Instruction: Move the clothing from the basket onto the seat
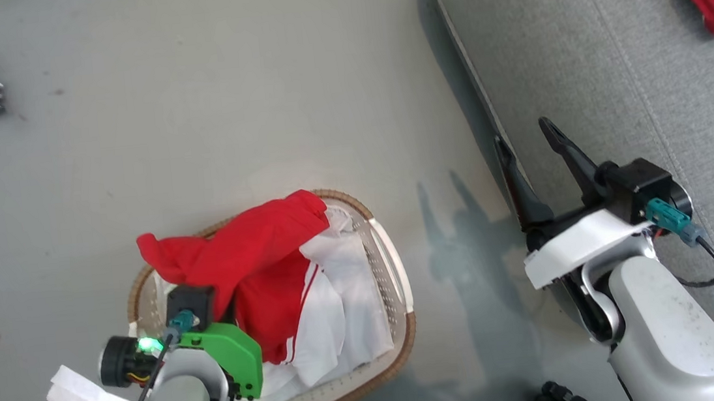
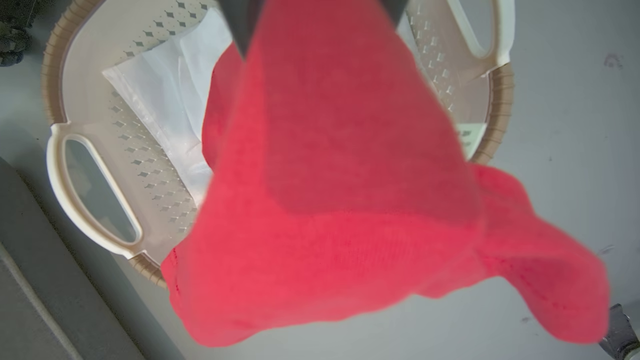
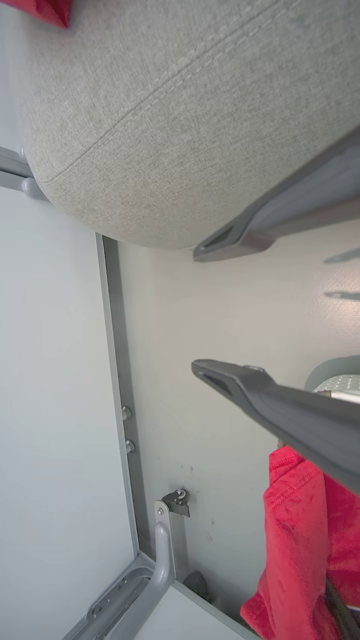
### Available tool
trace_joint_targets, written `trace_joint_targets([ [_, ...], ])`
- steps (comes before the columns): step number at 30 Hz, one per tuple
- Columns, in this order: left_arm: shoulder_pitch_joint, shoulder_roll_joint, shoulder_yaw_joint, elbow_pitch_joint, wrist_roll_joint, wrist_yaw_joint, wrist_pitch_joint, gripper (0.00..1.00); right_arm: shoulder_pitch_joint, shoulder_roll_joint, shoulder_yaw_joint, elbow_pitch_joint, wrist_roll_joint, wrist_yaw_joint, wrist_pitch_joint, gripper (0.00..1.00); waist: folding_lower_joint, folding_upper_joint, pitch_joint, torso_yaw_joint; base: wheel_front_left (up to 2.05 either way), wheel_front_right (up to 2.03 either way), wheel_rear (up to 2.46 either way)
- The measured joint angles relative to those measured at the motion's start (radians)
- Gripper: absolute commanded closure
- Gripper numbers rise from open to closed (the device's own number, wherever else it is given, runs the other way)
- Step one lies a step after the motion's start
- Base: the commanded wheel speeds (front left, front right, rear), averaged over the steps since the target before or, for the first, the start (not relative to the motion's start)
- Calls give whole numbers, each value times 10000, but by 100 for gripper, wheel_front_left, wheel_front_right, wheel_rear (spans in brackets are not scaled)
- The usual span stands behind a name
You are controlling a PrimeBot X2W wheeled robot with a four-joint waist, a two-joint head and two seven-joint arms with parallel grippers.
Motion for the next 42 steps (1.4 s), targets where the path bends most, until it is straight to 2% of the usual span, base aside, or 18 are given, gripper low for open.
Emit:
trace_joint_targets([
  [9, 1157, -173, -199, -1137, -267, -35, -2, 100, 728, -2, -288, 314, -128, 2, 0, 0, 0, 0, -1462, 395, 0, 0, 0],
  [30, 2263, -211, -894, -5430, -650, -56, -2, 100, 2169, -6, -38, 675, -182, 0, 2, 0, -1, 0, -4196, 1454, 0, 0, 0],
  [38, 2212, -211, -1135, -6671, -995, -56, -2, 100, 2437, -6, 520, 658, -71, 2, 0, 0, -1, 0, -4822, 1639, 0, 0, 0],
  [42, 2057, -213, -1361, -7001, -1137, -56, -2, 100, 2421, -19, 1484, 433, -33, 0, 2, 0, 0, 0, -4897, 1733, 0, 0, 0],
])
